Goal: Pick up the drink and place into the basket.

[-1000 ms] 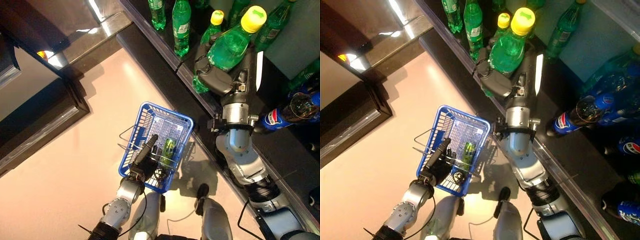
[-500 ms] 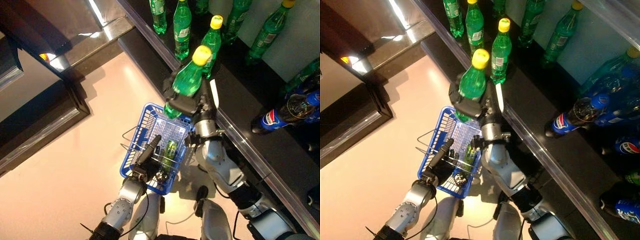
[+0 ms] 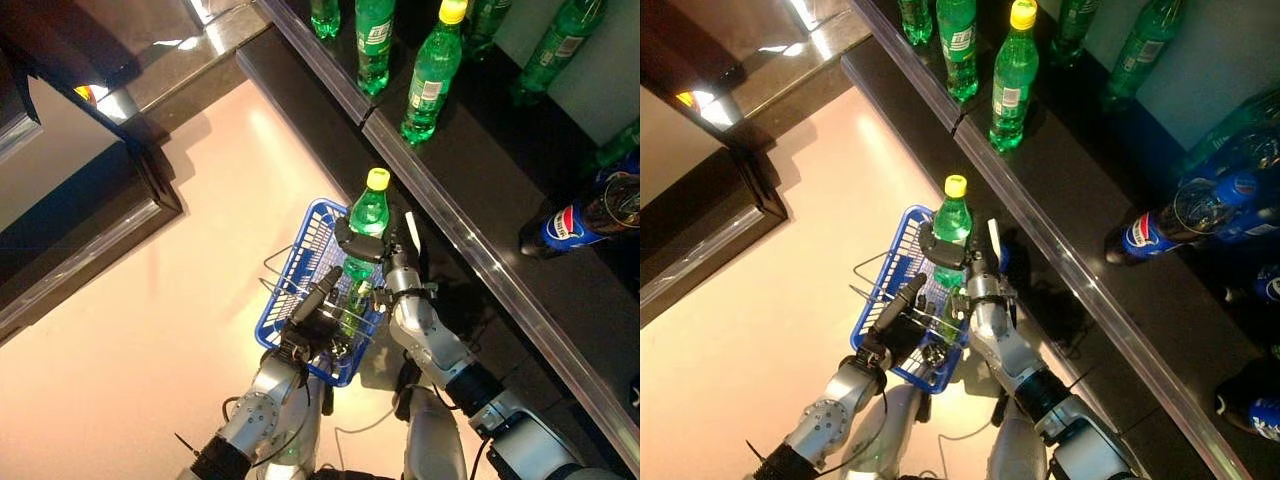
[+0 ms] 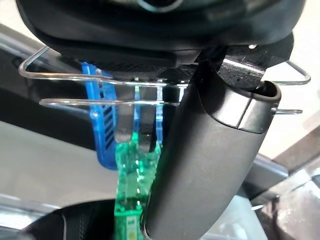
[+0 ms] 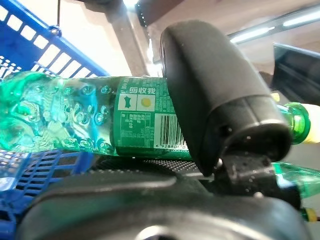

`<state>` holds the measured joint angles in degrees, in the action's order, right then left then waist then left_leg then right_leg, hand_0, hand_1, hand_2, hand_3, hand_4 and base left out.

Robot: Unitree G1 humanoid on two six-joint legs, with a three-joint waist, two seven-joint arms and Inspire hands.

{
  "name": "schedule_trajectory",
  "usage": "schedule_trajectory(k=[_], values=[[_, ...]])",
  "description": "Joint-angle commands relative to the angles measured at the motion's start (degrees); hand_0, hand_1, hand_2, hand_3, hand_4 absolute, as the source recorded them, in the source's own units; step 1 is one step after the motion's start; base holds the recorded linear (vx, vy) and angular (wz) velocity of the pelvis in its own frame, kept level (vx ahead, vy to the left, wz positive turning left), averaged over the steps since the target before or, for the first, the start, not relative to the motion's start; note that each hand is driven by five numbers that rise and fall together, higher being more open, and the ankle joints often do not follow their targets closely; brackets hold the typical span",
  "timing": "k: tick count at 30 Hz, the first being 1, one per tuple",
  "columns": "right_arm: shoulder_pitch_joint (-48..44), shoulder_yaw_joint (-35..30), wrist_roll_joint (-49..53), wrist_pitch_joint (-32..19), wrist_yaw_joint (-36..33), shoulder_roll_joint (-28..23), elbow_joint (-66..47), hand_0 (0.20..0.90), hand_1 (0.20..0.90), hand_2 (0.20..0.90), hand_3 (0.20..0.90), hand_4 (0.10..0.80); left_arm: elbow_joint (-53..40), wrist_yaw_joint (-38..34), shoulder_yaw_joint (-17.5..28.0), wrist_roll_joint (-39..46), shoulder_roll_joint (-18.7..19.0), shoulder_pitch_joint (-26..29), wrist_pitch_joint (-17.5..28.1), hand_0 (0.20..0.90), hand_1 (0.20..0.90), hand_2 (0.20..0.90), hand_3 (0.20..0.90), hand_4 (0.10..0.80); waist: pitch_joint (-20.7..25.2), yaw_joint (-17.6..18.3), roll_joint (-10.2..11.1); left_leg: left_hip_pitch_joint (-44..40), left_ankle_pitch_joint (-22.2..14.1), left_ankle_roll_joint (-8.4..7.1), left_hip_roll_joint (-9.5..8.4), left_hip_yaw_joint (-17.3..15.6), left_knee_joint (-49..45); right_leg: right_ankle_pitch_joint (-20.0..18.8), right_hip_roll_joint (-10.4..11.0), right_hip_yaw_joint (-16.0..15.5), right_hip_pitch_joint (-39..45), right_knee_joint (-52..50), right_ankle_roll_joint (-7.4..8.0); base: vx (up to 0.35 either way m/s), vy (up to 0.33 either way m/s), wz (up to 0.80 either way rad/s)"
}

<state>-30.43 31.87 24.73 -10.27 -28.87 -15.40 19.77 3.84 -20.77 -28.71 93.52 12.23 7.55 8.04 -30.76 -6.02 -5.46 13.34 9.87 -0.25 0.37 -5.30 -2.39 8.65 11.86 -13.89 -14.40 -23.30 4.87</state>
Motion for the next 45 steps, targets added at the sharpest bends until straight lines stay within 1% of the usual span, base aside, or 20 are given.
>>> schedule_trajectory(k=[1,7,11,18,22,27,30,33,37,38,40,41,42,44,45], values=[[-12.9,0.8,-3.0,-10.5,2.9,6.6,-4.4,0.300,0.300,0.300,0.200,0.100,-16.2,12.9,-0.8,-3.4,-5.0,9.7,1.7,0.300,0.300,0.300,0.200,0.100,1.0,1.0,-0.4,2.6,-11.7,-0.26,-3.16,1.0,-10.8,-10.4,1.0,1.8,1.6,13.5,1.19,0.003,0.022,0.05],[-13.6,0.3,0.1,-9.4,3.8,7.5,0.2,0.300,0.300,0.300,0.200,0.100,-14.4,14.5,-1.1,-4.0,-6.2,10.3,1.8,0.300,0.300,0.300,0.200,0.100,1.0,0.9,-0.6,5.1,-11.9,-0.14,-3.48,1.0,-12.3,-10.5,1.4,1.8,-1.0,12.2,1.04,0.002,0.022,0.05],[-13.6,0.3,5.0,-9.8,6.5,8.7,4.3,0.300,0.300,0.300,0.200,0.100,-13.2,15.5,-1.4,-4.3,-7.2,11.0,1.8,0.300,0.300,0.300,0.200,0.100,1.0,0.9,-0.8,7.1,-12.0,-0.03,-3.66,1.1,-13.4,-10.4,1.6,1.7,-3.3,10.8,0.85,-0.002,0.014,0.05],[-13.5,0.2,14.7,-8.7,10.5,10.5,9.4,0.300,0.300,0.300,0.200,0.100,-11.3,17.5,-2.0,-4.6,-8.5,11.1,1.5,0.300,0.300,0.300,0.200,0.100,1.0,0.8,-1.1,9.2,-12.3,0.08,-3.83,1.1,-14.9,-10.2,1.9,1.9,-5.8,9.0,0.62,0.006,0.008,0.03],[-13.8,-0.3,21.0,-7.2,13.4,12.2,13.7,0.300,0.300,0.300,0.200,0.100,-9.3,19.1,-2.5,-4.8,-9.3,11.9,1.9,0.300,0.300,0.300,0.200,0.100,1.0,0.6,-1.3,9.9,-12.1,0.17,-3.93,1.1,-15.0,-10.3,2.1,2.1,-7.0,8.4,0.60,0.003,0.000,0.01],[-14.4,-0.2,25.0,-5.1,15.6,13.0,17.3,0.300,0.300,0.300,0.200,0.100,-7.6,20.5,-2.8,-4.8,-9.9,12.4,1.9,0.300,0.300,0.300,0.200,0.100,1.0,0.5,-1.5,10.2,-11.9,0.24,-4.01,1.1,-14.9,-10.5,2.2,2.0,-7.6,8.1,0.55,0.000,0.000,0.00],[-15.2,-0.5,25.5,-2.8,16.2,13.0,19.3,0.300,0.300,0.300,0.200,0.100,-6.8,21.3,-2.8,-4.2,-10.0,12.8,1.4,0.300,0.300,0.300,0.200,0.100,1.0,0.4,-1.5,10.4,-12.0,0.22,-4.08,1.2,-15.4,-10.6,2.4,1.9,-7.8,7.8,0.55,0.000,0.000,0.00],[-16.4,-1.3,27.8,-2.2,17.7,13.2,22.4,0.300,0.300,0.300,0.200,0.100,-5.6,21.9,-3.0,-3.6,-10.3,13.5,1.0,0.300,0.300,0.300,0.200,0.100,1.0,0.3,-1.6,10.5,-12.0,0.26,-4.18,1.3,-15.7,-10.7,2.6,1.9,-8.0,7.6,0.63,0.000,0.000,0.00],[-18.3,-1.9,29.4,1.1,18.5,13.5,26.5,0.300,0.300,0.300,0.200,0.100,-4.4,22.4,-3.0,-3.2,-10.5,14.8,1.0,0.300,0.300,0.300,0.200,0.100,1.0,0.0,-1.5,10.5,-11.8,0.31,-4.14,1.3,-15.6,-10.8,2.5,1.9,-8.0,7.5,0.63,0.000,0.000,0.00],[-18.7,-2.1,30.5,2.1,18.8,13.5,27.9,0.300,0.300,0.300,0.200,0.100,-3.9,22.6,-3.0,-3.1,-10.5,15.0,1.0,0.300,0.300,0.300,0.200,0.100,1.0,0.0,-1.5,10.4,-11.8,0.30,-4.11,1.2,-15.6,-10.8,2.5,1.9,-8.0,7.5,0.64,0.000,0.000,0.00],[-19.5,-2.9,33.4,5.6,19.5,13.7,31.3,0.300,0.300,0.300,0.200,0.100,-2.9,22.8,-2.8,-2.9,-10.7,15.7,1.0,0.300,0.300,0.300,0.200,0.100,1.0,-0.1,-1.5,10.2,-11.8,0.29,-4.10,1.2,-15.6,-10.7,2.5,1.9,-7.9,7.3,0.60,0.000,0.000,0.00],[-19.6,-2.9,33.8,5.8,19.5,13.7,31.5,0.300,0.300,0.300,0.200,0.100,-2.8,22.8,-2.8,-2.9,-10.7,15.7,1.0,0.300,0.300,0.300,0.200,0.100,1.0,-0.2,-1.5,10.3,-11.8,0.29,-4.09,1.2,-15.6,-10.7,2.5,1.9,-7.9,7.3,0.60,0.000,0.000,0.00],[-20.4,-3.9,34.8,7.5,20.2,13.5,34.5,0.300,0.300,0.300,0.200,0.100,-2.1,22.9,-2.6,-2.6,-11.0,16.4,0.9,0.300,0.300,0.300,0.200,0.100,1.0,-0.3,-1.5,10.2,-11.8,0.30,-4.09,1.3,-15.6,-10.7,2.5,1.9,-7.9,7.2,0.61,0.000,0.000,0.00],[-21.1,-4.7,35.4,9.3,20.3,13.2,37.1,0.300,0.300,0.300,0.200,0.100,-1.6,23.1,-2.3,-2.2,-11.0,17.1,0.8,0.300,0.300,0.300,0.200,0.100,1.0,-0.4,-1.6,10.2,-11.7,0.31,-4.06,1.3,-15.4,-10.7,2.4,2.0,-8.1,7.1,0.65,0.000,0.000,0.00],[-21.6,-5.1,36.4,11.1,20.6,12.8,38.5,0.300,0.300,0.300,0.200,0.100,-1.2,23.4,-2.2,-1.8,-10.8,17.6,0.7,0.300,0.300,0.300,0.200,0.100,1.0,-0.4,-1.5,10.3,-11.7,0.27,-4.03,1.3,-15.5,-10.7,2.4,1.9,-8.1,7.1,0.64,0.000,0.000,0.00]])
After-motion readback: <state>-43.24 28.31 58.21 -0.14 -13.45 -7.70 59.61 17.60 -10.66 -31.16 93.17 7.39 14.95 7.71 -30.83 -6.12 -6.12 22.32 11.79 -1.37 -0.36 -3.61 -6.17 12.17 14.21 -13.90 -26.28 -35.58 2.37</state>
